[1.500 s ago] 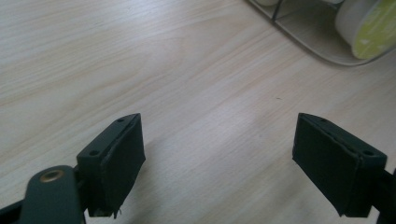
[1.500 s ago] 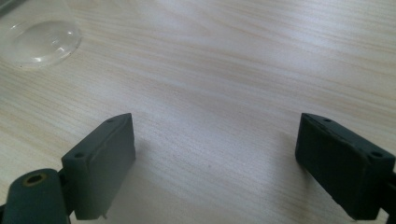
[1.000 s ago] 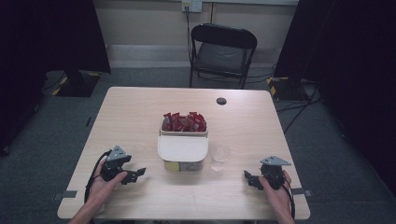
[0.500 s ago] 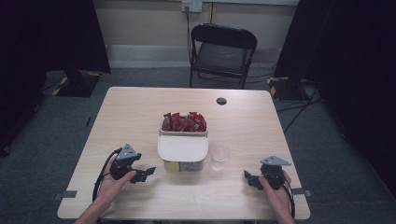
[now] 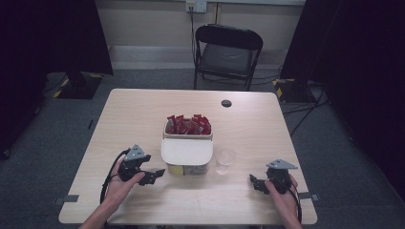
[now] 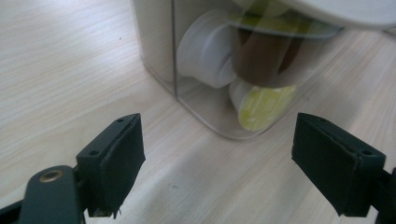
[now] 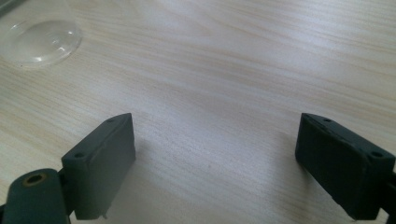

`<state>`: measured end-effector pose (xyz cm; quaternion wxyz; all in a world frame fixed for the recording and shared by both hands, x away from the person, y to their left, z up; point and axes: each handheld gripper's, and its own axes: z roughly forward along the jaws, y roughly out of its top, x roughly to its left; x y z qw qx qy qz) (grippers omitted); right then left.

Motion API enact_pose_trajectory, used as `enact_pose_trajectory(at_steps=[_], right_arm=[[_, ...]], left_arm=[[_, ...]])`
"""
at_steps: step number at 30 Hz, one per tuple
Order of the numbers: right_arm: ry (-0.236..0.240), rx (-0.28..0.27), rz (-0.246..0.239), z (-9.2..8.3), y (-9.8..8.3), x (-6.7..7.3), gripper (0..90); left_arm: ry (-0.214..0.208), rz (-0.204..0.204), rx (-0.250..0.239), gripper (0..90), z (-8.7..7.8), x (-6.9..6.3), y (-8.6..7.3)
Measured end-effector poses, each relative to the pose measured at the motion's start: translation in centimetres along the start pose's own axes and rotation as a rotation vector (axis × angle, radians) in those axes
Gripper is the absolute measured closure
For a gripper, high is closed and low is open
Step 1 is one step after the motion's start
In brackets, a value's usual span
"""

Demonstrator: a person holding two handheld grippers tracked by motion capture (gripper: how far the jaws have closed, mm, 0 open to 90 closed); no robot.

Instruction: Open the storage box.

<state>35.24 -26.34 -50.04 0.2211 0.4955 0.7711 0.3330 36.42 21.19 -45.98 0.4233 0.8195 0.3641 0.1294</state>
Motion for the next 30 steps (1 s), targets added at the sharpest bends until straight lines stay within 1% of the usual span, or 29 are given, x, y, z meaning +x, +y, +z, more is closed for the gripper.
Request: enact_pose_trajectory(at_steps=[3,5,6,9,10,13,15,16,17,19,20,21,22,23,25,27,28,30], right_arm=[[0.001,0.0,0.0,0.0,0.0,0.0,11.4],[0.001,0.0,-0.001,0.0,0.0,0.0,11.4],[0.001,0.0,-0.001,0.0,0.0,0.0,11.4],[0.001,0.0,-0.001,0.0,0.0,0.0,11.5],[0.002,0.0,-0.001,0.0,0.0,0.0,11.4],[0.002,0.001,-0.001,0.0,0.0,0.0,11.4],[0.002,0.001,-0.001,0.0,0.0,0.0,11.4],[0.002,0.001,-0.001,0.0,0.0,0.0,11.4],[0.002,0.0,-0.001,0.0,0.0,0.0,11.5],[0.002,0.001,-0.001,0.0,0.0,0.0,11.5],[0.002,0.0,-0.001,0.0,0.0,0.0,11.4],[0.002,0.0,-0.001,0.0,0.0,0.0,11.4],[0.002,0.0,-0.002,0.0,0.0,0.0,11.4],[0.002,0.001,-0.002,0.0,0.0,0.0,11.4],[0.002,0.001,-0.001,0.0,0.0,0.0,11.5],[0.002,0.0,-0.002,0.0,0.0,0.0,11.5],[0.002,0.0,-0.001,0.0,0.0,0.0,11.5],[0.002,0.0,-0.001,0.0,0.0,0.0,11.5]], left_arm=[[-0.007,0.007,0.005,16.5,0.1,-0.1,0.1],[-0.01,-0.006,0.001,16.5,0.1,-0.1,0.1],[-0.011,0.001,0.001,16.5,0.0,-0.1,0.1],[-0.021,0.006,-0.002,16.5,0.2,-0.2,0.3],[-0.02,-0.001,-0.003,16.4,0.3,-0.3,0.4],[-0.018,0.008,-0.003,16.6,0.6,-0.5,0.7],[-0.023,0.003,-0.01,16.6,0.7,-0.7,0.8],[-0.021,0.013,-0.011,16.7,0.7,-0.7,0.8],[-0.022,0.002,-0.018,16.7,0.7,-0.7,0.8],[-0.016,0.006,-0.025,16.8,0.7,-0.7,1.0],[-0.019,0.001,-0.023,16.8,0.7,-0.6,1.0],[-0.024,-0.014,-0.034,16.8,0.7,-0.6,1.1],[-0.018,-0.01,-0.042,16.8,0.7,-0.6,1.2],[-0.024,-0.027,-0.055,16.9,0.7,-0.6,1.3],[-0.022,-0.031,-0.053,15.8,0.7,-0.5,1.4],[-0.029,-0.036,-0.054,15.6,0.7,-0.5,1.4],[-0.025,-0.029,-0.052,15.7,0.7,-0.5,1.4],[-0.025,-0.031,-0.066,15.8,0.6,-0.5,1.4]])
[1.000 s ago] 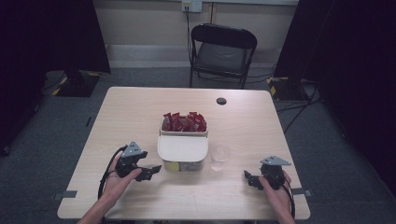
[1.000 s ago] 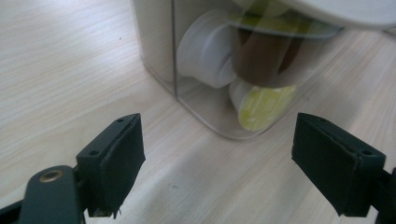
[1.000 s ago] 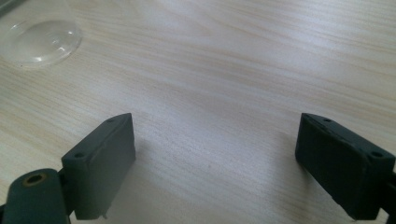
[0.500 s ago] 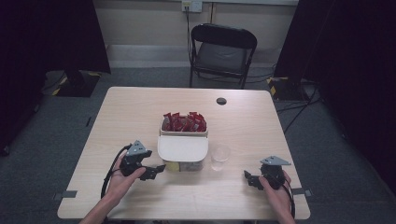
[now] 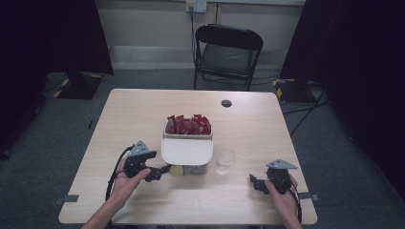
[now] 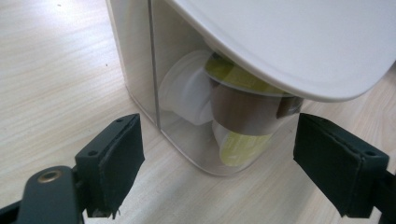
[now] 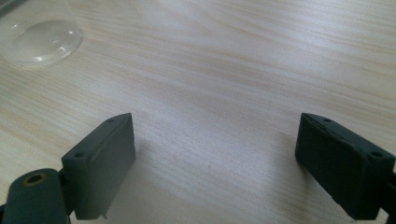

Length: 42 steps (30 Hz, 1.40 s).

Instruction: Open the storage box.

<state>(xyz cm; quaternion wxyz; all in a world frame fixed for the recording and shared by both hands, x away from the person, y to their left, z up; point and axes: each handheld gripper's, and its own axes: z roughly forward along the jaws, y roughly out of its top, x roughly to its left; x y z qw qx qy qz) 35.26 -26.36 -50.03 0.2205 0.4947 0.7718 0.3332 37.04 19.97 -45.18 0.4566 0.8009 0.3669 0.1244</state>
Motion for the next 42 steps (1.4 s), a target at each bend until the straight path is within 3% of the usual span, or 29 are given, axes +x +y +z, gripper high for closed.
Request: enact_pose_trajectory(at_steps=[8,12,14,17,23,25,34,42], right_arm=[[0.0,0.0,0.0,0.0,0.0,0.0,11.5],[0.0,0.0,0.0,0.0,0.0,0.0,11.5],[0.0,0.0,0.0,0.0,0.0,0.0,11.5],[0.0,0.0,0.0,0.0,0.0,0.0,11.5],[0.0,0.0,0.0,0.0,0.0,0.0,11.5],[0.0,0.0,0.0,0.0,0.0,0.0,11.5],[0.0,0.0,0.0,0.0,0.0,0.0,11.5],[0.0,0.0,0.0,0.0,0.0,0.0,11.5]], left_arm=[[-0.023,0.012,-0.017,15.0,-0.6,0.0,1.0],[-0.025,0.026,-0.003,15.0,-0.6,0.1,1.1],[-0.031,0.015,-0.008,15.0,-0.5,0.2,1.1],[-0.025,0.034,-0.011,15.0,-0.7,0.2,1.2],[-0.051,0.0,-0.012,15.2,-0.8,0.4,1.4],[-0.052,0.008,0.002,15.7,-0.8,0.4,1.6],[-0.06,-0.003,-0.018,15.9,-1.2,0.6,2.7],[-0.067,0.017,-0.013,16.1,-1.5,0.8,3.6]])
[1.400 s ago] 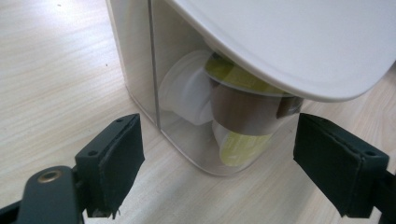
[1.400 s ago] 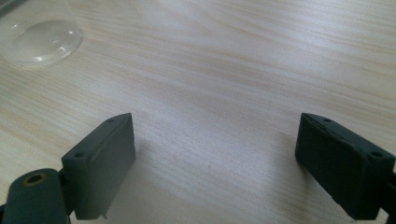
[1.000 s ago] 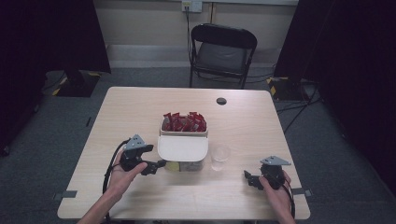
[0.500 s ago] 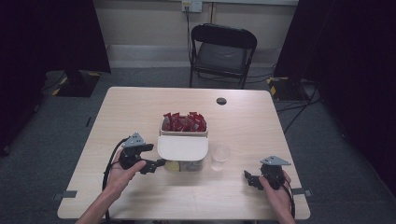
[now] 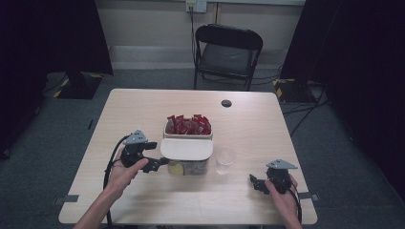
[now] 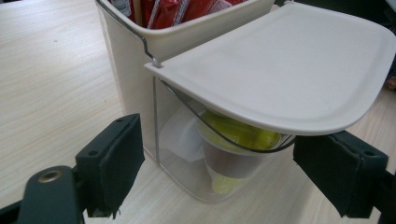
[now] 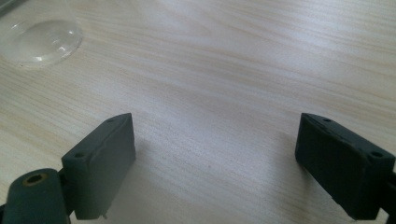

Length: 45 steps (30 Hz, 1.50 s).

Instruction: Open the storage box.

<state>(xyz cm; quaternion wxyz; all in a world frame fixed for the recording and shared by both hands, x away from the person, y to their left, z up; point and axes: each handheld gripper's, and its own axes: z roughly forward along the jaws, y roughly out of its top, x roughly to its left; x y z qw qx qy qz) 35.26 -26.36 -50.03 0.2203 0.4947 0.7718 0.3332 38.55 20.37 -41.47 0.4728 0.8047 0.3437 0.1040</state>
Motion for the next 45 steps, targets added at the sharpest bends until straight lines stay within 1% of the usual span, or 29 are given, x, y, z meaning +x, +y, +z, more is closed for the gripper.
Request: enact_pose_trajectory(at_steps=[2,5,6,8,12,14,15,17,18,20,21,22,23,25,26,27,28,29,30,33,35,37,39,40,45], right_arm=[[0.0,0.0,-0.001,0.0,0.0,0.0,11.5],[0.0,0.0,-0.001,0.0,0.0,0.0,11.5],[0.0,0.0,0.0,0.0,0.0,0.0,11.5],[0.0,0.0,0.0,0.0,0.0,0.0,11.5],[0.0,0.0,0.0,0.0,0.0,0.0,11.4],[0.0,0.0,-0.001,0.0,0.0,0.0,11.4],[0.0,0.0,0.0,0.0,0.0,0.0,11.4],[0.0,0.0,-0.001,0.0,0.0,0.0,11.5],[0.0,0.0,0.0,0.0,0.0,0.0,11.5],[0.0,0.0,0.0,0.0,0.0,0.0,11.5],[0.0,0.0,-0.001,0.0,0.0,0.0,11.4],[0.0,0.0,-0.001,0.0,0.0,0.0,11.5],[0.0,0.0,0.0,0.0,0.0,0.0,11.5],[0.0,0.0,0.0,0.0,0.0,0.0,11.5],[0.0,0.0,0.0,0.0,0.0,0.0,11.5],[0.0,0.0,0.0,0.0,0.0,0.0,11.5],[0.0,0.0,-0.001,0.0,0.0,0.0,11.5],[0.0,0.0,-0.001,0.0,0.0,0.0,11.5],[0.0,0.0,-0.001,0.0,0.0,0.0,11.5],[0.0,0.0,-0.001,0.0,0.0,0.0,11.5],[0.0,0.0,-0.001,0.0,0.0,0.0,11.5],[0.0,0.0,0.0,0.0,0.0,0.0,11.5],[0.0,-0.001,-0.001,0.0,0.0,0.0,11.5],[0.0,0.0,-0.001,0.0,0.0,0.0,11.5],[0.0,0.0,0.0,0.0,0.0,0.0,11.5]], left_arm=[[-0.007,0.002,-0.008,16.2,-0.1,0.1,0.1],[-0.016,-0.012,-0.009,16.2,0.0,0.0,0.1],[-0.016,-0.007,-0.01,16.3,0.0,0.1,0.1],[-0.016,-0.017,-0.019,16.3,0.1,0.0,0.2],[-0.018,-0.018,-0.018,16.3,0.1,0.0,0.3],[-0.019,-0.011,-0.009,16.2,0.1,0.1,0.5],[-0.02,-0.011,-0.016,16.2,0.0,0.1,0.6],[-0.013,0.005,-0.009,17.0,0.0,-0.1,0.9],[-0.003,0.023,-0.001,17.1,-0.1,-0.1,1.1],[-0.003,0.028,-0.005,17.1,-0.2,-0.3,1.3],[-0.004,0.018,-0.015,17.1,-0.1,-0.3,1.4],[-0.002,0.026,-0.015,17.0,-0.1,-0.3,1.4],[0.0,0.021,-0.014,17.0,-0.1,-0.3,1.4],[-0.013,0.016,-0.016,16.9,0.0,-0.1,1.4],[-0.006,0.02,-0.012,16.7,0.0,-0.1,1.5],[-0.007,0.015,-0.013,16.6,0.1,-0.1,1.5],[-0.004,0.019,-0.004,16.6,0.0,0.0,1.6],[-0.011,0.016,-0.015,16.6,0.1,0.0,1.6],[-0.006,0.017,-0.019,16.7,0.0,0.0,1.7],[-0.011,-0.002,-0.037,16.7,-0.1,0.0,2.2],[-0.014,0.001,-0.04,16.7,0.0,-0.1,2.5],[-0.018,0.002,-0.055,16.7,0.0,-0.3,2.8],[-0.026,0.009,-0.053,16.6,0.1,-0.4,3.0],[-0.021,0.013,-0.051,16.6,0.1,-0.4,3.1],[-0.027,0.004,-0.054,15.9,0.1,-0.1,3.4]])
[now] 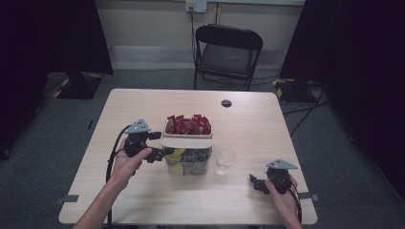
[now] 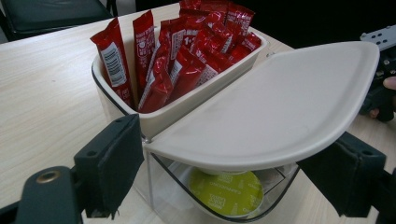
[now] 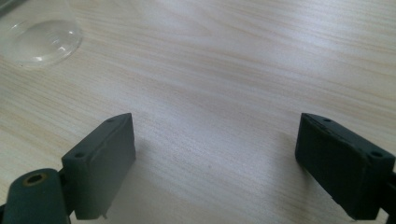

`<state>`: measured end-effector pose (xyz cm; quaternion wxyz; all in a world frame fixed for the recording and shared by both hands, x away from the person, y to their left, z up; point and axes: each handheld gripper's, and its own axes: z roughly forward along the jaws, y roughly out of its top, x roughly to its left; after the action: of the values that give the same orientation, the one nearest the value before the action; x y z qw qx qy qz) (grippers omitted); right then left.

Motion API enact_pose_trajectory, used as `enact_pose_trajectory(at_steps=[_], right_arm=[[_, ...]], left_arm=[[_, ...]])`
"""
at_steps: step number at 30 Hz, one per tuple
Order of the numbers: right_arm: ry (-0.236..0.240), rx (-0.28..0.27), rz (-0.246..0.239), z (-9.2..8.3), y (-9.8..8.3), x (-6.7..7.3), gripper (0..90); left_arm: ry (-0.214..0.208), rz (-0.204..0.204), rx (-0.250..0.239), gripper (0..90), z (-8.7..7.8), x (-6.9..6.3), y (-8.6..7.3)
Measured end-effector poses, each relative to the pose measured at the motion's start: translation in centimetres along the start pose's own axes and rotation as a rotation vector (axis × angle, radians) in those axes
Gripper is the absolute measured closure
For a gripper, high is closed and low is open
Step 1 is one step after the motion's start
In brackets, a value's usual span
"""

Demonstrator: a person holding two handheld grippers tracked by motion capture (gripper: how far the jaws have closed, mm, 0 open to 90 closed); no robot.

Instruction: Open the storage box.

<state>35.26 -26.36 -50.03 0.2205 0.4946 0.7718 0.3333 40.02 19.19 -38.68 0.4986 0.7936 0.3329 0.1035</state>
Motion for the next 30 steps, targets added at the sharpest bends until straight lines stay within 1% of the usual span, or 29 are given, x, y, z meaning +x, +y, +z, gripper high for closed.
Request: enact_pose_trajectory(at_steps=[2,3,8,10,11,13,18,19,23,24,25,26,27,30], right_arm=[[0.0,0.0,0.0,0.0,0.0,0.0,11.5],[0.0,0.0,-0.001,0.0,0.0,0.0,11.5],[0.0,0.0,0.0,0.0,0.0,0.0,11.5],[0.0,0.0,0.0,0.0,0.0,0.0,11.5],[0.0,0.0,0.0,0.0,0.0,0.0,11.5],[0.0,0.0,0.0,0.0,0.0,0.0,11.5],[0.0,0.0,0.0,0.0,0.0,0.0,11.5],[0.0,0.0,0.0,0.0,0.0,0.0,11.5],[0.002,0.0,-0.003,0.0,0.0,0.0,11.5],[0.002,0.0,-0.004,0.0,0.0,0.0,11.5],[0.002,-0.001,-0.004,0.0,0.0,0.0,11.5],[0.002,0.0,-0.003,0.0,0.0,0.0,11.5],[0.002,0.0,-0.004,0.0,0.0,0.0,11.5],[0.002,0.0,-0.004,0.0,0.0,0.0,11.5]], left_arm=[[0.001,-0.001,-0.001,15.8,0.0,0.2,0.1],[-0.002,-0.008,-0.003,15.8,0.1,0.2,0.2],[-0.002,-0.01,-0.005,15.7,0.2,0.5,0.4],[-0.002,-0.019,-0.008,15.7,0.3,0.7,0.4],[0.0,-0.028,-0.007,15.6,0.3,0.8,0.4],[0.001,-0.035,-0.007,15.6,0.5,1.0,0.4],[0.017,-0.044,-0.005,15.5,0.6,1.6,0.5],[0.015,-0.046,-0.009,15.5,0.6,1.6,0.6],[0.022,-0.034,-0.007,15.5,0.6,1.8,0.9],[0.026,-0.03,0.004,15.5,0.7,1.8,1.0],[0.021,-0.032,0.002,15.6,0.8,1.8,1.0],[0.028,-0.028,0.01,15.6,0.8,1.8,1.1],[0.019,-0.03,0.001,15.6,0.9,1.9,1.1],[0.029,-0.031,-0.009,15.6,0.9,2.0,1.3]])
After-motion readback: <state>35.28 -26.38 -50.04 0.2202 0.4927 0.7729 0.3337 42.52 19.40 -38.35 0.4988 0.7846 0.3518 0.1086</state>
